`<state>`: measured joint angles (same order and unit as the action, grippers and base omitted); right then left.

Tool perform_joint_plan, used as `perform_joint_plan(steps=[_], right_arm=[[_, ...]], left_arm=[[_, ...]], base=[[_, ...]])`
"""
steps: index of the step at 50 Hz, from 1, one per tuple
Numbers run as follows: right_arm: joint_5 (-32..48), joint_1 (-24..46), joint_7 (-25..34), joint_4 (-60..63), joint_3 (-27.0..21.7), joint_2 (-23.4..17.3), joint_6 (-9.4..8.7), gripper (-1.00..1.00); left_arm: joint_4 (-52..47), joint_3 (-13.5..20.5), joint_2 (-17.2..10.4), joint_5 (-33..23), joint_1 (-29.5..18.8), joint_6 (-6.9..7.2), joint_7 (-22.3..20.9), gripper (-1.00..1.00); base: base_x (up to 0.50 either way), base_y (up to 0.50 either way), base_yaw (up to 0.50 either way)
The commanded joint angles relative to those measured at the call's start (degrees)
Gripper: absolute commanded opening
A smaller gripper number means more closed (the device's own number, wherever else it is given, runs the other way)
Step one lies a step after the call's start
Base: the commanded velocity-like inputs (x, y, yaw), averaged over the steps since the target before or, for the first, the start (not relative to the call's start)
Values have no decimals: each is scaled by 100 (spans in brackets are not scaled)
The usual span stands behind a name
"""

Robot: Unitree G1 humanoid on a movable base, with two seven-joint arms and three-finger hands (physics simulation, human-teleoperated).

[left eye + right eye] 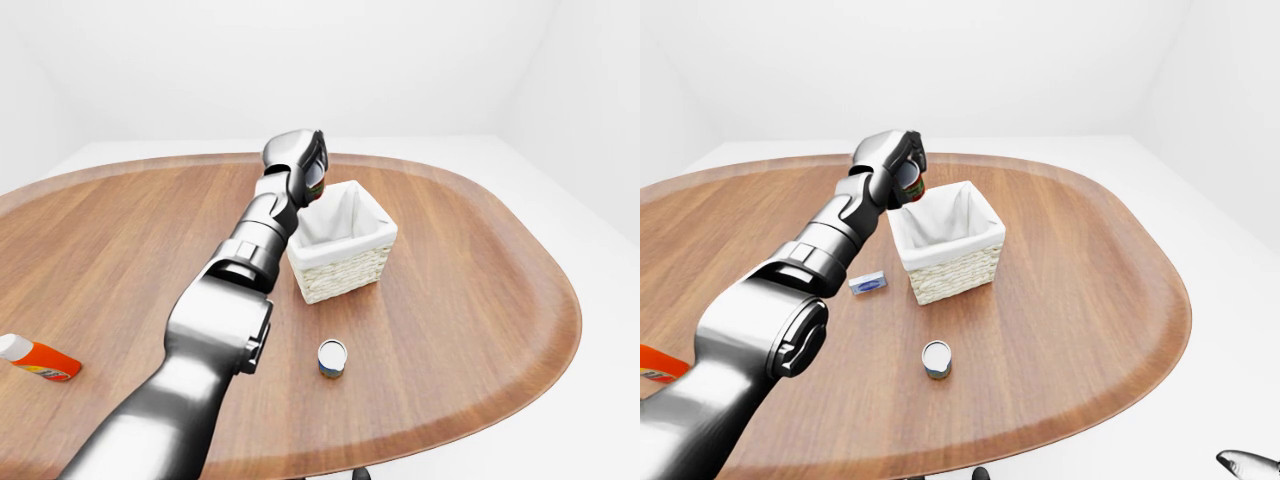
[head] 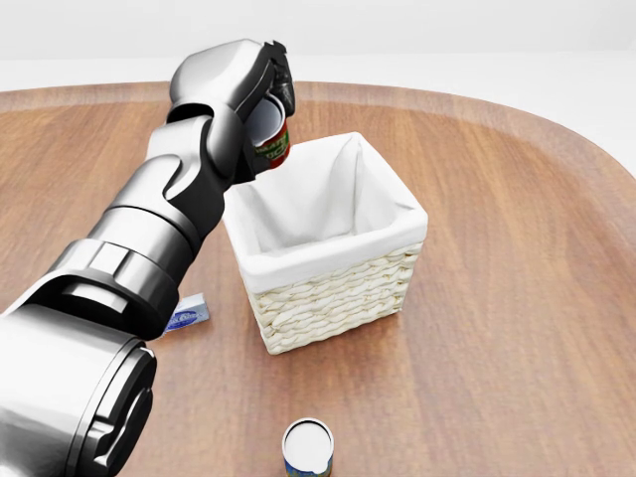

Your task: Pick up the tomato sauce, and put it in the basket.

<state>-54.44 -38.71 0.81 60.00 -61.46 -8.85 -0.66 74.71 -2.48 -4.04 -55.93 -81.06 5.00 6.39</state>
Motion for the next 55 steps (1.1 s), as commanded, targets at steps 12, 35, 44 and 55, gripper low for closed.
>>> perform_joint_plan(steps=[12,35,44,55], right_arm=[[50,-106,-54,0,160,-53,146,100],[-7,-126,-49,0,132,-59,163,100],[-94,-138,-34,0,45,-58,153,100],[-72,-55,-15,0,21,-46,71,100]], left_arm=[[303,-84,346,-752,754,0,468,-100],[297,77,512,-291,878,0,696,-100],[300,55,533,-207,872,0,833,-100],[296,63,507,-177,855,0,905,-73]], base=[[0,0,0],[0,0,0],[0,0,0],[0,0,0]])
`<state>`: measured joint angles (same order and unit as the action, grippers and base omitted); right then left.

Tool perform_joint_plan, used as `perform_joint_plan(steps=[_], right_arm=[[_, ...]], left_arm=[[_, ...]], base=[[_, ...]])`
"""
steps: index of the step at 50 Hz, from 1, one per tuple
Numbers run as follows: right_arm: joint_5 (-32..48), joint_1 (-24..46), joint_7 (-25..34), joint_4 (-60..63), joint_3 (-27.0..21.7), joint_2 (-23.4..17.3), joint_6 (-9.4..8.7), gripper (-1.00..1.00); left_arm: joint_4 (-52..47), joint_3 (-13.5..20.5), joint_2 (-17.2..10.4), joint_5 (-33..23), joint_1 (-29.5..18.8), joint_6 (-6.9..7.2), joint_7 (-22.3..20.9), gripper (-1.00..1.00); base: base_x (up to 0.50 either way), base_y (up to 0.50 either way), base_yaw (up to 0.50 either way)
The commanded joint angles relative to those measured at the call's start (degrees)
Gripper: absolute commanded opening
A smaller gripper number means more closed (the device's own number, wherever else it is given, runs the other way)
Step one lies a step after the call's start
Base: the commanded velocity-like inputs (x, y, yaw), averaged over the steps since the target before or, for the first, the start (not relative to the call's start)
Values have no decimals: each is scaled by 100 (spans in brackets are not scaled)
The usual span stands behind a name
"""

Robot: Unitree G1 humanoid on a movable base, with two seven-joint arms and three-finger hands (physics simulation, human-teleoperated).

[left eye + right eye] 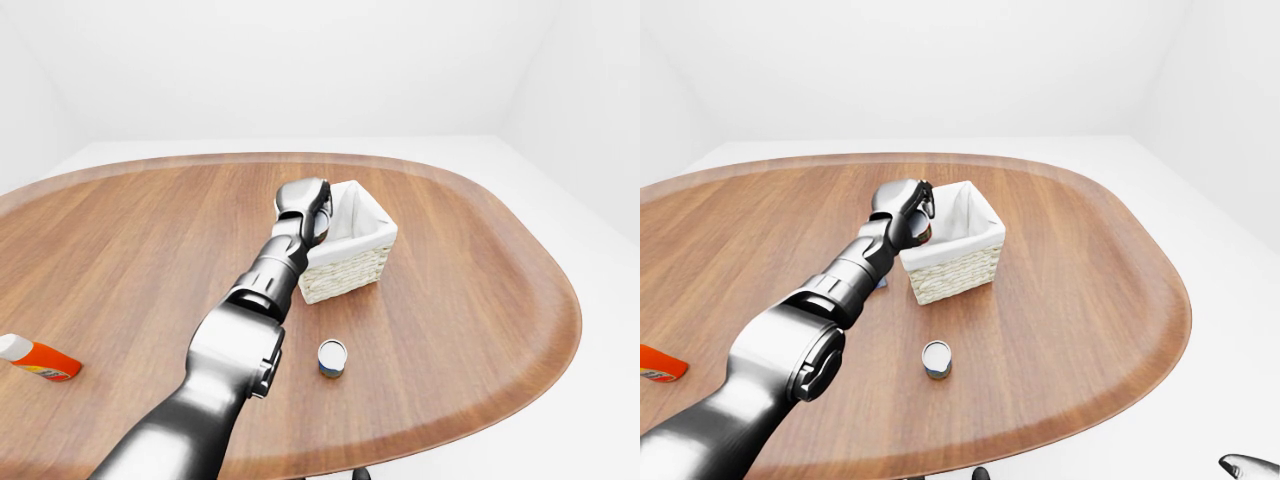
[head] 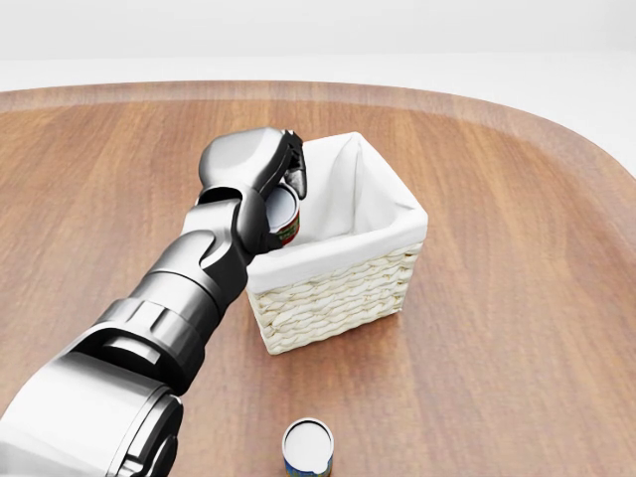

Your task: Pick up the tomato sauce, and put it in the basket.

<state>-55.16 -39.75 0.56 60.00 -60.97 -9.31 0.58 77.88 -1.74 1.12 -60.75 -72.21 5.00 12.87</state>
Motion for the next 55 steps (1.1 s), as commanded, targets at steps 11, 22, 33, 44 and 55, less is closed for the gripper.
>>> perform_joint_plan(steps=[11,22,33,44,55], right_arm=[[74,31,6,0,59,13,-5,100],[140,7,-20,0,145,4,39,100],[159,-10,-13,0,171,20,60,100],[165,-5,21,0,167,52,58,100],[161,-14,23,0,168,47,67,100]], left_arm=[[-20,11,-71,350,-84,0,346,100],[-14,15,-118,363,-32,0,403,100],[-12,14,-122,342,-26,0,434,100],[-12,15,-143,329,-48,0,453,100],[-13,24,-173,322,-84,0,462,100]], base=[[0,0,0],[0,0,0],[0,0,0],[0,0,0],[0,0,0]])
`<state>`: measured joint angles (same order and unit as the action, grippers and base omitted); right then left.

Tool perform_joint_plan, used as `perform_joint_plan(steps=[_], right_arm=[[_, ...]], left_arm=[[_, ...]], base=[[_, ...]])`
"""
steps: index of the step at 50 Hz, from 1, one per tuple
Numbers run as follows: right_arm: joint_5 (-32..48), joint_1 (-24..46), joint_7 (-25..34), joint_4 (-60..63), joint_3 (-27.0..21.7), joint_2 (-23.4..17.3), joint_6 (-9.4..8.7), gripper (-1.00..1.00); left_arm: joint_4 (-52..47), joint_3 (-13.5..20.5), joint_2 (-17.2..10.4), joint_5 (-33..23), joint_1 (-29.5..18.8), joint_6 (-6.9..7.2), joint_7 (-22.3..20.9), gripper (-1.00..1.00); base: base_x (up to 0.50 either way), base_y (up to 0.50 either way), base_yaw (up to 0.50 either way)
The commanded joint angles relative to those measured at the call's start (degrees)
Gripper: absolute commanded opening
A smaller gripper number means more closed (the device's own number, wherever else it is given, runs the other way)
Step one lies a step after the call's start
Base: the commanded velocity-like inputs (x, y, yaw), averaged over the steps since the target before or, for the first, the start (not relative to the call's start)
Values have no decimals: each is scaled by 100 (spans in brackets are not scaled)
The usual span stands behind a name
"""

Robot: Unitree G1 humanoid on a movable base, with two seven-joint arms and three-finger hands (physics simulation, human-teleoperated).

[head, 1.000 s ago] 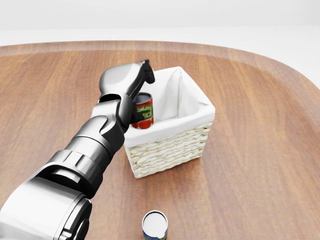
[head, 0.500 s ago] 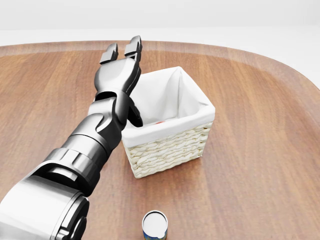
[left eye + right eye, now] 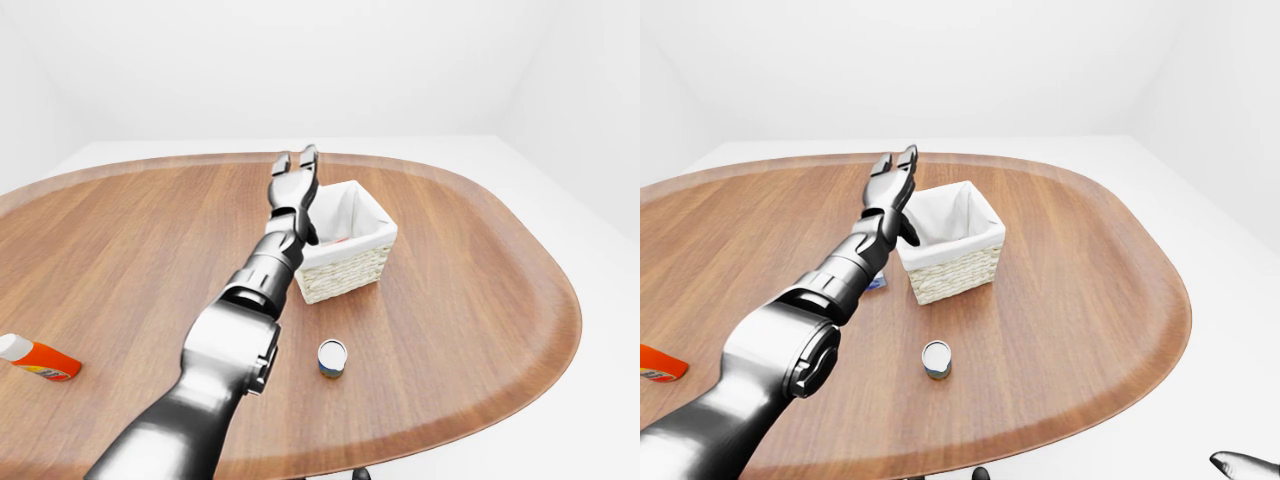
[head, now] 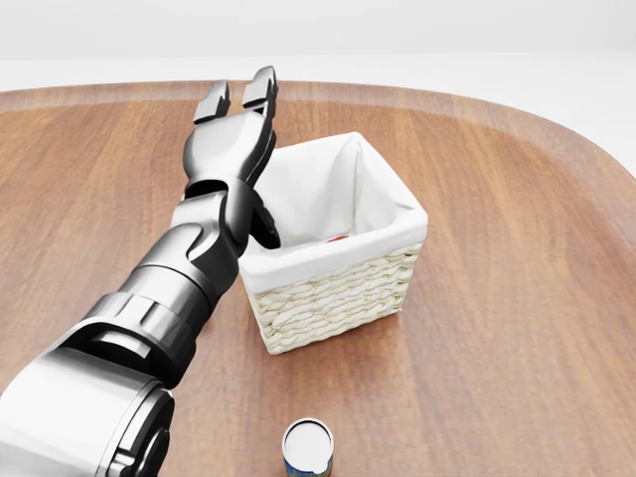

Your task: Pick up the tomato sauce, and put it in the basket.

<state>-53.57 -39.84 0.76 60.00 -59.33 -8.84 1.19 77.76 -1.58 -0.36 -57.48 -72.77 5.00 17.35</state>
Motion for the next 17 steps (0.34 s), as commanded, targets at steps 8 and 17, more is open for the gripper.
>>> perform_joint_plan(steps=[8,17], right_arm=[[-5,7,-18,0,-4,-15,-13,100],[80,32,-65,0,77,-51,-15,100]], left_arm=[[-6,-17,-84,-77,-99,0,31,100],[-17,155,-198,107,-258,-267,624,100]], base=[[0,0,0],[0,0,0]])
